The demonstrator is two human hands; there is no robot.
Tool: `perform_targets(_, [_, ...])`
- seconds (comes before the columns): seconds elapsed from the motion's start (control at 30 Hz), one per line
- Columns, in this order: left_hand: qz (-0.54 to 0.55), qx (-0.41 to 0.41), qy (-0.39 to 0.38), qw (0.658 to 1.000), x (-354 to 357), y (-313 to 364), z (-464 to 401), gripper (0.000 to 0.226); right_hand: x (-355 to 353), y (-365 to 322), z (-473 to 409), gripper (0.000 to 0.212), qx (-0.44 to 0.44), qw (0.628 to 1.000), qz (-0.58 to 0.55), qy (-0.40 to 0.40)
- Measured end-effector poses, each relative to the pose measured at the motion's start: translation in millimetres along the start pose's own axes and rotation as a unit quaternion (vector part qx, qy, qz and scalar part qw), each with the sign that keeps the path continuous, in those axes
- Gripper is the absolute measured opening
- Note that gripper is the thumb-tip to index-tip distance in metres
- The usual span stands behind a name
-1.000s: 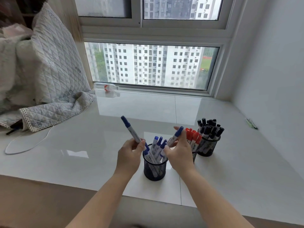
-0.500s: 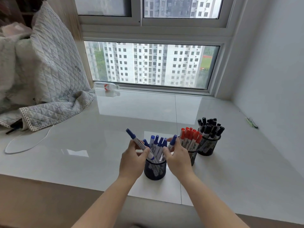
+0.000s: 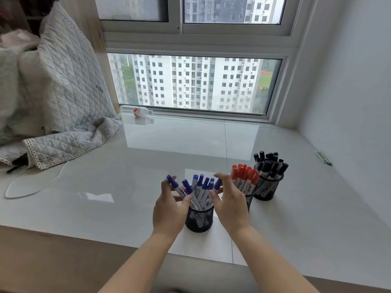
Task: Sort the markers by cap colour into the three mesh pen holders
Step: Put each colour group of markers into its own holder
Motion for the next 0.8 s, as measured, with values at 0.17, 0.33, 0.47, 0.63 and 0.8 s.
perform_targets(0.17, [-0.02,0.022,0.004,1.0,-2.6,2.9,1.3,0.092,2.9,2.0,-0.2,0.025,0.009,1.0,0.016,0.002])
perform_targets(0.33, [-0.041,0.048,0.002,0.998,-1.8,1.7,-0.3,0.054,5.6,8.9,3.0,0.024,0.037,0.999,-0.009,0.01])
perform_targets(0.47, [-0.006,0.07,0.025,0.997,2.0,-4.0,3.7,0.025,10.0,12.9,6.3,0.028,0.035,0.999,0.019,0.0])
perform_targets(0.63, [-0.027,0.093,0.041,0.994,11.7,-13.2,10.5,0.01,11.2,18.7,6.1,0.028,0.051,0.998,0.038,-0.01])
perform_targets(0.8, [-0.026,0.078,-0.006,0.997,19.4,-20.7,14.3,0.019,3.6,10.1,-9.6,0.023,0.023,0.999,0.027,0.005])
Point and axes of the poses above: each hand's wrist, its own z-axis away from the middle knuckle, its own x-axis out of the palm, y = z × x, the point moved 3 cm from there along -z, towards the middle knuckle, and after that the axes turned 1 degree about -x, right-handed, at the moved point
